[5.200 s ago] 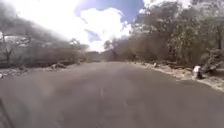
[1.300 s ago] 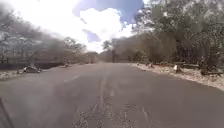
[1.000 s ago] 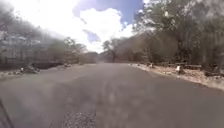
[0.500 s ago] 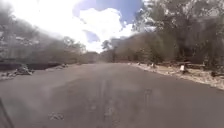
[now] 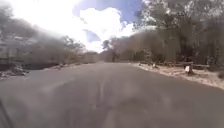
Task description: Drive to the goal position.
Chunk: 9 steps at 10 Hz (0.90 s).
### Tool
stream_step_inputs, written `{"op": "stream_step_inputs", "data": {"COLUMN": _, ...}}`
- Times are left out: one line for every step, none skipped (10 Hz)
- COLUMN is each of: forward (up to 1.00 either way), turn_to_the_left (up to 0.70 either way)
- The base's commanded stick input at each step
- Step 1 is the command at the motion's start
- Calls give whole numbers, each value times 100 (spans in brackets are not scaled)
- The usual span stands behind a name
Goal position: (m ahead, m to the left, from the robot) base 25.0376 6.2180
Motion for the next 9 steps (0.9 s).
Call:
{"op": "stream_step_inputs", "data": {"forward": 70, "turn_to_the_left": 0}}
{"op": "stream_step_inputs", "data": {"forward": 70, "turn_to_the_left": 0}}
{"op": "stream_step_inputs", "data": {"forward": 70, "turn_to_the_left": 0}}
{"op": "stream_step_inputs", "data": {"forward": 70, "turn_to_the_left": 0}}
{"op": "stream_step_inputs", "data": {"forward": 70, "turn_to_the_left": 0}}
{"op": "stream_step_inputs", "data": {"forward": 70, "turn_to_the_left": 0}}
{"op": "stream_step_inputs", "data": {"forward": 70, "turn_to_the_left": 0}}
{"op": "stream_step_inputs", "data": {"forward": 70, "turn_to_the_left": 0}}
{"op": "stream_step_inputs", "data": {"forward": 70, "turn_to_the_left": 0}}
